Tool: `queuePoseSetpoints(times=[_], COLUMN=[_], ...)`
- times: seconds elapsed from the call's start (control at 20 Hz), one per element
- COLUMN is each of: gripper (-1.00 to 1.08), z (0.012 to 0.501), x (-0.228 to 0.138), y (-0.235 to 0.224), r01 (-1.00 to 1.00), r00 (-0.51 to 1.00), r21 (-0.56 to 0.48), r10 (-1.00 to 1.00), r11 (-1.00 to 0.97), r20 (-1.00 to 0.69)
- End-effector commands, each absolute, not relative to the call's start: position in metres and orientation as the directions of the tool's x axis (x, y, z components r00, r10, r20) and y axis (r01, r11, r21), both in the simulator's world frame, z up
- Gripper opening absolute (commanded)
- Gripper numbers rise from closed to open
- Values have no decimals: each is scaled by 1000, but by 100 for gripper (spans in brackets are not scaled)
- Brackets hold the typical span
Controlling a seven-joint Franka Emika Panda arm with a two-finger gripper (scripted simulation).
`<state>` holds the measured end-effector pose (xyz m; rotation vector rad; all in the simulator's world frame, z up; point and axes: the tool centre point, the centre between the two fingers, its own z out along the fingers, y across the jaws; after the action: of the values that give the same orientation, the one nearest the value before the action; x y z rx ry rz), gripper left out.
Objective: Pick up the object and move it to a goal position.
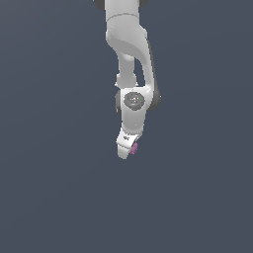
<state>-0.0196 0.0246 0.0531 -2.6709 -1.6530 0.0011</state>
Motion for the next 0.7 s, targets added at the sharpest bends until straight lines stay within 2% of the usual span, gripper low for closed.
queuePoseSetpoints(times=[0.0,0.2,0.25,0.65], gripper=[100,100,-100,-100], z=[44,39,39,39], x=[-19,-19,-19,-19], y=[24,24,24,24], r01=[895,895,895,895], r00=[445,445,445,445], r21=[0,0,0,0], r10=[895,895,895,895], r11=[-445,-445,-445,-445], r20=[0,0,0,0])
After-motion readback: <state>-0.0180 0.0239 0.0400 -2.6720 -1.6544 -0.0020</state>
